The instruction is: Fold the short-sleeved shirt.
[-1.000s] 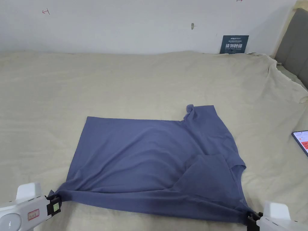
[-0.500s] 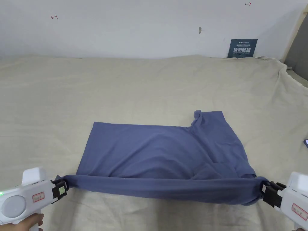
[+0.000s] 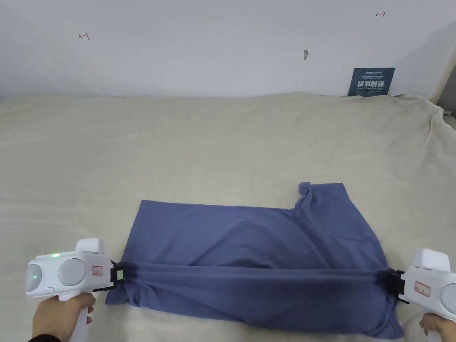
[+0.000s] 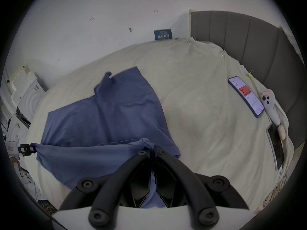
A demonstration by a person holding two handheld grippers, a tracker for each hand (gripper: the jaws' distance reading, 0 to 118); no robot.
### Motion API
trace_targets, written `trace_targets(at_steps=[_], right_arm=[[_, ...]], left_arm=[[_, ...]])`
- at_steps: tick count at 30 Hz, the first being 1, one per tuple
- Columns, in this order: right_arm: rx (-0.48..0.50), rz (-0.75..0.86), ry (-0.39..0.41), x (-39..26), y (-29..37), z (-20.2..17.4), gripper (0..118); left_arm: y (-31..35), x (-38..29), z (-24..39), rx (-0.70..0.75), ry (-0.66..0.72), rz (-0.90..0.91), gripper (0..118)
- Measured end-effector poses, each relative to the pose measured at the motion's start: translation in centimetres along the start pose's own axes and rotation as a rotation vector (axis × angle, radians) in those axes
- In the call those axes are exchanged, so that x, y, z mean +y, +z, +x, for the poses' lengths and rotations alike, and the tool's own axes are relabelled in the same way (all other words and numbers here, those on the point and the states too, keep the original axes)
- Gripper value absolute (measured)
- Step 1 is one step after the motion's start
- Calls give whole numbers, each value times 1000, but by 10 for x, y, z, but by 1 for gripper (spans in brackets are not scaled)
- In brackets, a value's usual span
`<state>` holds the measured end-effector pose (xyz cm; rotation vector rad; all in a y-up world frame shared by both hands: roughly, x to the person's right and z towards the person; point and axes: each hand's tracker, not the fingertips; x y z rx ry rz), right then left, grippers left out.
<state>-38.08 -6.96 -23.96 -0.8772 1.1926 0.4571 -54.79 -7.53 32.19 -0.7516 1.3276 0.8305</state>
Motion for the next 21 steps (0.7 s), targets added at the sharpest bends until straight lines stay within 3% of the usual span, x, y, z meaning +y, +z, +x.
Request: trace_targets(at_steps=[4, 10, 12, 14, 16, 21], right_arm=[[-29, -58, -22, -2, -37, 8, 2], [-52, -61, -37, -5, -47, 7, 3], [-52, -48, -36, -5, -34, 0, 9], [-48, -4, -36, -2, -16, -3, 47], [-13, 67, -41, 3, 6, -1, 83], [63, 278, 5, 8, 94, -18, 85]], left_arm=[[-24, 4, 14, 38, -60, -65, 11], [-26, 1, 9, 45, -24, -73, 14], [-20, 0, 9, 34, -17, -65, 29], [-6, 1, 9, 39, 13, -49, 69], [17, 1, 7, 9, 60, 18, 101], [76, 4, 2, -31, 77, 221, 104]])
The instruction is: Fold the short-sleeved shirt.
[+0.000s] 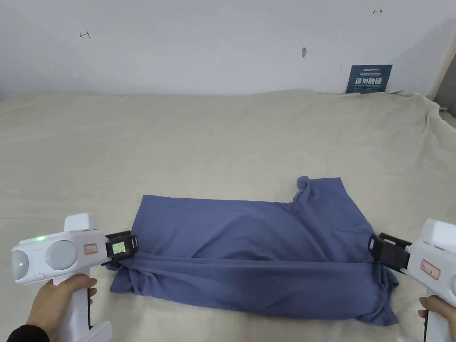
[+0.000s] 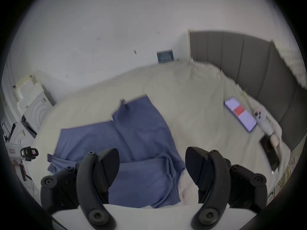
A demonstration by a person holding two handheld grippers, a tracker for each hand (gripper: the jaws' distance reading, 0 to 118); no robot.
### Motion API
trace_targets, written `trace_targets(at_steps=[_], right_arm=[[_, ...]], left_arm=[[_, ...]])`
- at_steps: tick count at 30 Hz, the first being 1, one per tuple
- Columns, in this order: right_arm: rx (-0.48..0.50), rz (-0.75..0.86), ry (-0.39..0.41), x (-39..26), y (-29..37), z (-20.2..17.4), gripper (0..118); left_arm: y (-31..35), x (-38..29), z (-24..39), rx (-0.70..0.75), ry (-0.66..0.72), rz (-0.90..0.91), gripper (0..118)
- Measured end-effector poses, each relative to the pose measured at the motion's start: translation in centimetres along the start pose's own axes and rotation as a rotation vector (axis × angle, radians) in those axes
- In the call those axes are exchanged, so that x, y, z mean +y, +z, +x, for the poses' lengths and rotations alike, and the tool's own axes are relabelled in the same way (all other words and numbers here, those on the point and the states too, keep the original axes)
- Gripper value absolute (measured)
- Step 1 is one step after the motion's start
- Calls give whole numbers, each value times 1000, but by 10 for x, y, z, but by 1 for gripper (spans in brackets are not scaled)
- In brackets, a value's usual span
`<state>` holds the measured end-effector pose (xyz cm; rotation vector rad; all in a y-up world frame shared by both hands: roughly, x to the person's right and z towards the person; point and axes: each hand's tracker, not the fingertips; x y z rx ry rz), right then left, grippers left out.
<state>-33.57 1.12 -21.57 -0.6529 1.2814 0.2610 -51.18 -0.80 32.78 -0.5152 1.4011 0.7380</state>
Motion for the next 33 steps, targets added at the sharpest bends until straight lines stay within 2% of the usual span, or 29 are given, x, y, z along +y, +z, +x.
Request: trace_targets(at_steps=[3, 8, 9, 11, 14, 15, 16, 17, 19, 23, 33], right_arm=[[35, 106, 46, 5, 52, -17, 85], [34, 223, 88, -6, 113, -34, 85], [23, 241, 98, -10, 122, -37, 85], [-10, 281, 125, -18, 136, -41, 83], [-24, 315, 157, -31, 153, -45, 73], [-28, 328, 166, -35, 157, -46, 67], [-37, 343, 182, -39, 161, -48, 52], [-45, 350, 191, -42, 164, -50, 38], [-67, 377, 219, -47, 164, -49, 0], [-56, 384, 226, -50, 164, -48, 0], [-47, 369, 213, -45, 150, -49, 0]], left_arm=[[50, -5, 5, -26, -33, 80, 103], [103, -29, 15, -27, -76, 181, 100], [107, -33, 17, -26, -84, 206, 94], [121, -47, 19, -26, -84, 274, 74], [140, -68, 25, -32, -83, 333, 49], [143, -75, 25, -41, -81, 350, 41], [146, -81, 24, -52, -75, 368, 23], [149, -84, 26, -62, -70, 386, 12], [155, -93, 25, -65, -49, 412, 1], [155, -100, 20, -72, -20, 426, 0], [148, -91, 24, -80, -113, 410, 0]])
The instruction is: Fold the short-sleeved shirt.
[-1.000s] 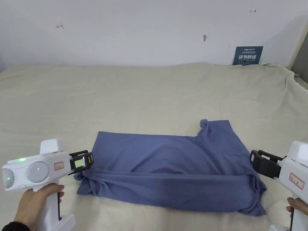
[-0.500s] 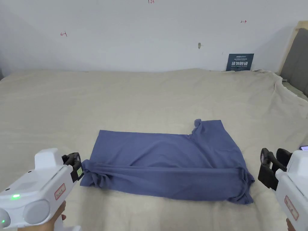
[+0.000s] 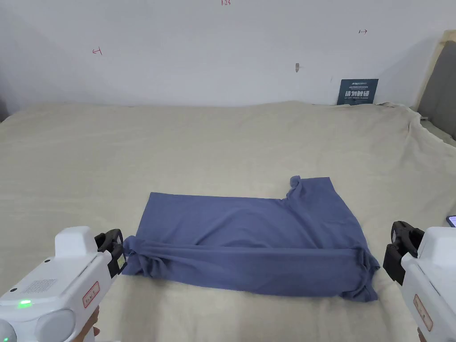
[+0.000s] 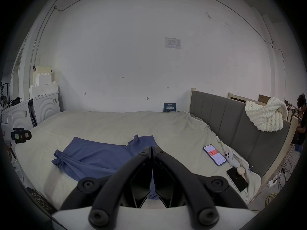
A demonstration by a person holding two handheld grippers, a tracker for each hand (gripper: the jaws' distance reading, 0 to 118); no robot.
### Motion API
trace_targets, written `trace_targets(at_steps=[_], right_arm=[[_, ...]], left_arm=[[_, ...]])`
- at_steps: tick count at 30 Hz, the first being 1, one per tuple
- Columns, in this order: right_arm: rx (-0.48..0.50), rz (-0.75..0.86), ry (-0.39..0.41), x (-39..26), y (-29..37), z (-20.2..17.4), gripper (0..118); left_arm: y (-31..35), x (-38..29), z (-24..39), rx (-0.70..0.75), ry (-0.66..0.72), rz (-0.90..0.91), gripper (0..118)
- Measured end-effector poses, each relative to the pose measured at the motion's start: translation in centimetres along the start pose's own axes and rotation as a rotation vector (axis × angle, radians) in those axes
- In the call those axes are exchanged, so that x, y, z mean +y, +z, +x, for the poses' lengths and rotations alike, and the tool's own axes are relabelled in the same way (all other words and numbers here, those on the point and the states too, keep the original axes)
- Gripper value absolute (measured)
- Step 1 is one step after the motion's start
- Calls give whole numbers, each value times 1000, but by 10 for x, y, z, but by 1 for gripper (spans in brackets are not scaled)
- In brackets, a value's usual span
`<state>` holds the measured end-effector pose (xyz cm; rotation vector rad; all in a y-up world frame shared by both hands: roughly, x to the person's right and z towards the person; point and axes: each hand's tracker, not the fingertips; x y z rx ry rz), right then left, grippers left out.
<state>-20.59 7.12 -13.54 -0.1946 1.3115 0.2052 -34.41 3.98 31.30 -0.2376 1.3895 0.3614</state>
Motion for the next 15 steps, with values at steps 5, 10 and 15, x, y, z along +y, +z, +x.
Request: trace_targets(at_steps=[5, 10, 15], right_arm=[[9, -20, -1, 0, -13, -2, 0], [15, -43, 0, -3, -28, -5, 0], [16, -71, 0, -7, -44, -6, 0]], left_arm=[[-33, 1, -1, -2, -103, -131, 0], [-90, -4, -19, 7, -32, -341, 14], [-142, -15, -38, 62, 85, -519, 81]])
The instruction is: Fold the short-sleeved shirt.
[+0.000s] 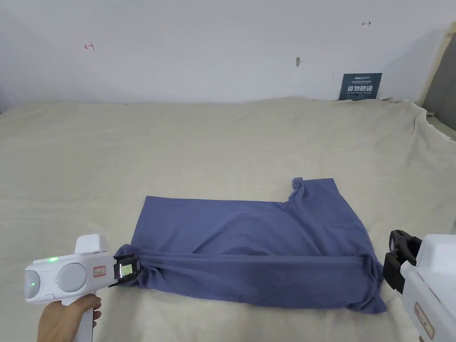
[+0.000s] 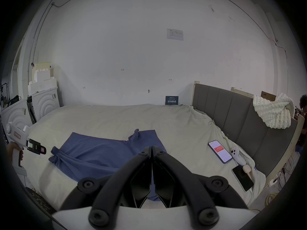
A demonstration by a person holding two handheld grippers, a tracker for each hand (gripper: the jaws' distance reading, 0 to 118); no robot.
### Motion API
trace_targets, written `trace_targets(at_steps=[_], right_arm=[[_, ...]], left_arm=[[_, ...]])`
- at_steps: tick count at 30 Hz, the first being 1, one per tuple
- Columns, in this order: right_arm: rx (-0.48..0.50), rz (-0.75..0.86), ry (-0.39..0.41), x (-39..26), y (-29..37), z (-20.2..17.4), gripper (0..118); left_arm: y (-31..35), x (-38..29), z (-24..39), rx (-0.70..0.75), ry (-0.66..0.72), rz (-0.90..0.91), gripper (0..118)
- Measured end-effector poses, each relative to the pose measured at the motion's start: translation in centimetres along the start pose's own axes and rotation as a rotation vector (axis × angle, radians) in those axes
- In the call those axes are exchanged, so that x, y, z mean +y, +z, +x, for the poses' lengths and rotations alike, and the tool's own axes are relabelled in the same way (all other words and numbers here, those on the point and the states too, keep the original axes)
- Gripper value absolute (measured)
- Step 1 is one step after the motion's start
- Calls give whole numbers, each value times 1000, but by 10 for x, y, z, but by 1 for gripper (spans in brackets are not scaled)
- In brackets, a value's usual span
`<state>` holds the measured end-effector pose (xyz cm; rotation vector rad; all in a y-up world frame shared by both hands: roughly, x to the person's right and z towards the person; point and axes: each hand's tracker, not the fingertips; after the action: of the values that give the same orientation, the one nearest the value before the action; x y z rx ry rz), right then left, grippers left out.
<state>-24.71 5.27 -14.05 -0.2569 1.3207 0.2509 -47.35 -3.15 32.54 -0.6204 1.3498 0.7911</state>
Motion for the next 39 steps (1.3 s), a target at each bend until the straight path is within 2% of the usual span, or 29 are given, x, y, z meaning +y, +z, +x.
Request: trace_targets(at_steps=[9, 12, 13, 15, 16, 21, 25, 26, 27, 29, 30, 31, 33, 36, 38, 39], right_arm=[[-17, -68, -10, -13, -30, 4, 0], [-21, -89, -16, -18, -36, 5, 0], [-23, -96, -16, -19, -38, 5, 0], [-24, -107, -16, -21, -40, 7, 0], [-24, -113, -18, -22, -42, 7, 0], [-25, -158, -57, -24, -50, 14, 0], [-22, -324, -87, -42, -76, 31, 3], [-6, -374, -94, -48, -83, 35, 9], [0, -425, -103, -57, -92, 40, 19], [-1, -502, -119, -75, -109, 45, 64], [7, -547, -124, -83, -117, 46, 81], [9, -583, -105, -94, -127, 48, 92], [0, -623, -100, -110, -138, 48, 91], [10, -660, -120, -126, -149, 49, 83], [25, -664, -128, -131, -153, 49, 66], [31, -667, -126, -133, -154, 48, 51]], left_arm=[[-86, 6, -15, 79, -26, -171, 82], [-97, 4, -13, 79, -30, -206, 65], [-75, -1, -2, 83, -41, -207, 55], [-68, -2, 6, 66, -102, -188, 17], [-67, -2, 10, 41, -116, -190, 6], [-65, 5, 1, 20, -104, -156, 4], [-44, 11, -10, -13, -84, -93, 4], [-39, 13, -11, -18, -85, -82, 4], [-34, 14, -12, -22, -84, -69, 4], [-27, 17, -14, -34, -74, -56, 4], [-25, 18, -15, -38, -67, -54, 4], [-25, 19, -16, -42, -62, -55, 4], [-31, 19, -20, -38, -61, -56, 4], [-32, 18, -21, -33, -57, -59, 4], [-32, 16, -19, -32, -54, -61, 4], [-32, 15, -20, -31, -54, -62, 4]])
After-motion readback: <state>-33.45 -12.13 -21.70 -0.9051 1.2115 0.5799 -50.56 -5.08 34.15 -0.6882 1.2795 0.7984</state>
